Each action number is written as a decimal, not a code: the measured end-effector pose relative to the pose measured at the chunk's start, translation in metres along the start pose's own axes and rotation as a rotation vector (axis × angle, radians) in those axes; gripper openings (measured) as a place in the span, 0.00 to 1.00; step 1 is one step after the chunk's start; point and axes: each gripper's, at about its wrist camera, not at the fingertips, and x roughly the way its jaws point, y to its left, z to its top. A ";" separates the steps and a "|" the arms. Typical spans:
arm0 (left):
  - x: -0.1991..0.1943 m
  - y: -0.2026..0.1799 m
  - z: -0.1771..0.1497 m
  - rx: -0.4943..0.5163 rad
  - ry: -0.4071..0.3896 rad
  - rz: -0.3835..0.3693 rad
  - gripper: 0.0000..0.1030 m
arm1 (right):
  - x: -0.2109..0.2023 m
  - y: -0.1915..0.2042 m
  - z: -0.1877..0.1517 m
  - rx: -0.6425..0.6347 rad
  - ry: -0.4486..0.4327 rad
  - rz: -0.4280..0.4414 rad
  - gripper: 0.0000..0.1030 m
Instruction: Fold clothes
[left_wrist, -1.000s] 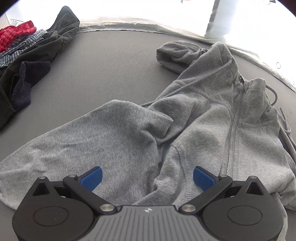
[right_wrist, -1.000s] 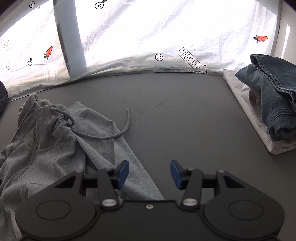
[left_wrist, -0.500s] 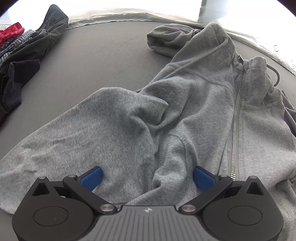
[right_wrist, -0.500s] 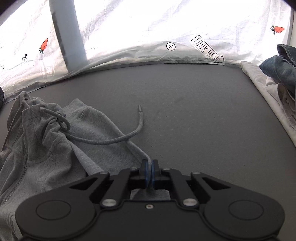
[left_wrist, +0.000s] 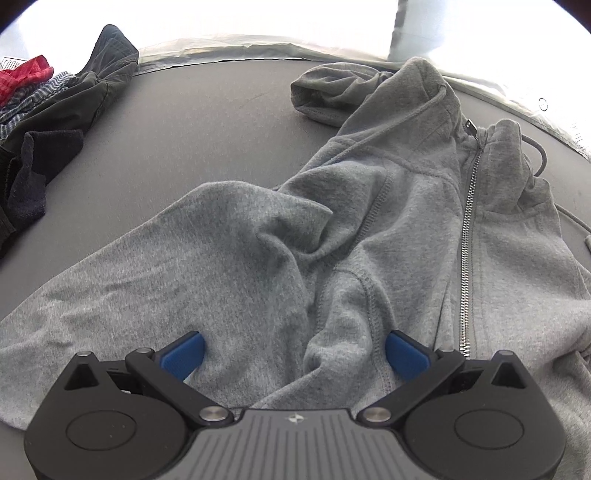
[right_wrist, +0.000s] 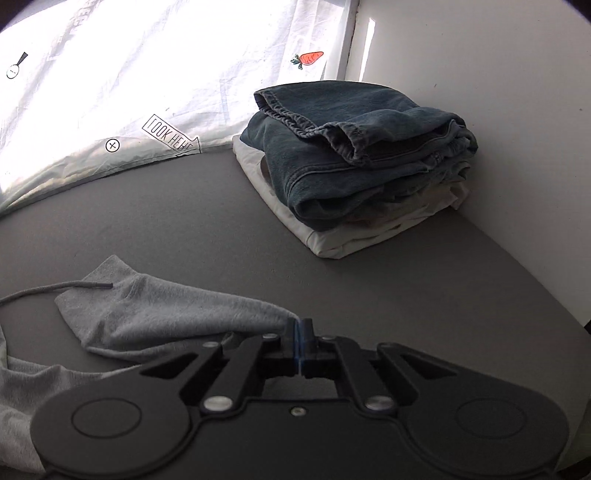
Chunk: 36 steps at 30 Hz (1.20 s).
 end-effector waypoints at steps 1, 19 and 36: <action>0.000 0.000 0.000 0.001 -0.004 0.000 1.00 | 0.003 -0.010 -0.006 0.016 0.030 -0.005 0.02; 0.000 0.000 -0.001 0.003 -0.019 -0.001 1.00 | 0.028 -0.040 -0.026 0.391 0.139 0.242 0.11; -0.001 0.000 -0.002 0.012 -0.033 -0.007 1.00 | -0.008 0.142 -0.025 -0.210 0.221 0.679 0.16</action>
